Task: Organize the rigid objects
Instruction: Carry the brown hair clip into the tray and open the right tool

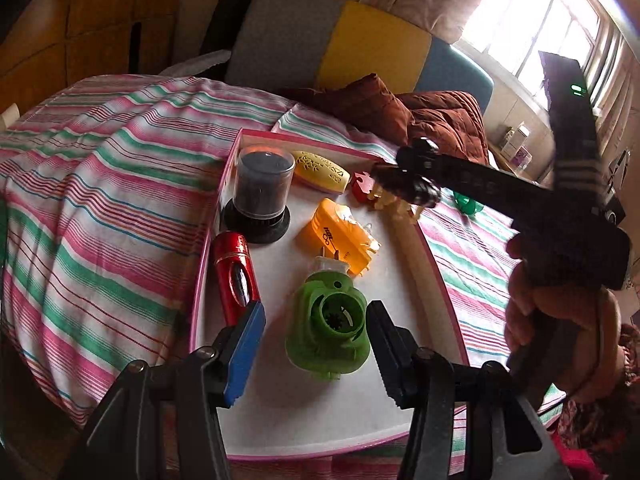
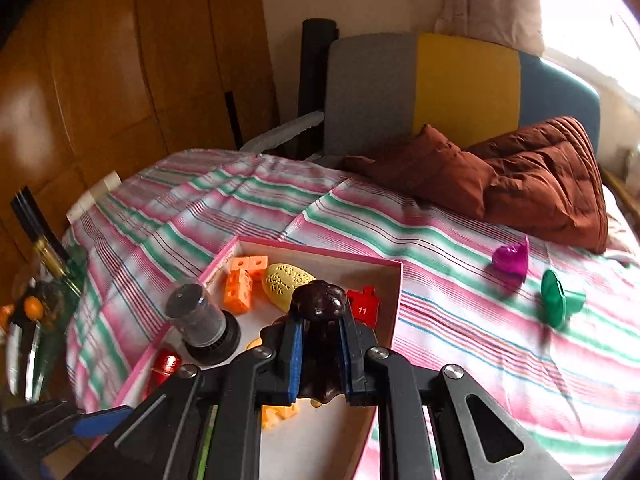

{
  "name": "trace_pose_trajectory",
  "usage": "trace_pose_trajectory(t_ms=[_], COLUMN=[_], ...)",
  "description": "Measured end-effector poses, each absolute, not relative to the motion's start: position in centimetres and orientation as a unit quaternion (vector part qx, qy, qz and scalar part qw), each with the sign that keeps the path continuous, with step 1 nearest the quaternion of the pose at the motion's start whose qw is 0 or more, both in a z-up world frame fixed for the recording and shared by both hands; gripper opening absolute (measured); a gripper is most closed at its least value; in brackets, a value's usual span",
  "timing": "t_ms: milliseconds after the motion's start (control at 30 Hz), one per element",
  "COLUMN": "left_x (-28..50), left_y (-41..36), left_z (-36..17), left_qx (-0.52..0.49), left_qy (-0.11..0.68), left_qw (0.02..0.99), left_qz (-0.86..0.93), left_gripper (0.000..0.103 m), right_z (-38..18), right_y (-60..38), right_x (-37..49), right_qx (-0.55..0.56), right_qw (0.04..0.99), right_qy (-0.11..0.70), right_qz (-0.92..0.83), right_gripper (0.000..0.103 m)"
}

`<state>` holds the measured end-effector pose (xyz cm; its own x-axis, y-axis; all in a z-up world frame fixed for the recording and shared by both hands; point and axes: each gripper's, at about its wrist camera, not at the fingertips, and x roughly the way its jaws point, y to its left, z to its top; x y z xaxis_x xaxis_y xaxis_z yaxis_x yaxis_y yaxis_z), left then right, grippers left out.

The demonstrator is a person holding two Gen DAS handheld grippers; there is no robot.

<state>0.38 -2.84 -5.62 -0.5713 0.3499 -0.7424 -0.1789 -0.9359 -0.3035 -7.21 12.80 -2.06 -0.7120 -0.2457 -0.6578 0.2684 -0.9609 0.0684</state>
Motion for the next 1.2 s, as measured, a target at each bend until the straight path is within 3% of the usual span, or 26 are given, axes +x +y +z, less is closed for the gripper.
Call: trace_pose_trajectory(t_ms=[300,467,567,900,1200], left_x=[0.3,0.3,0.4,0.8,1.0], left_y=[-3.4,-3.5,-3.5,-2.6,-2.4], left_z=[-5.5,-5.7,-5.7,-5.3,-5.1], left_qx=[-0.434,-0.436,-0.435,-0.433,-0.435], left_qy=[-0.108,-0.111,-0.111,-0.099,-0.091], left_qw=[0.146,0.144,0.141,0.145,0.136], left_qz=[0.882,0.881,0.882,0.884,0.886], left_gripper=[0.053,0.053,0.053,0.053,0.053], right_z=[-4.5,-5.0,-4.7,-3.6,-4.4], right_y=[12.4,13.6,14.1,13.1,13.2], right_x=[-8.3,-7.1,-6.0,-5.1,-5.1], right_qx=[0.376,0.391,0.385,0.370,0.399], right_qw=[0.130,0.133,0.141,0.137,0.166], right_qy=[0.039,0.002,-0.010,0.025,-0.010], right_qz=[-0.916,-0.911,-0.912,-0.919,-0.902], right_gripper=[0.017,0.021,0.036,0.037,0.037])
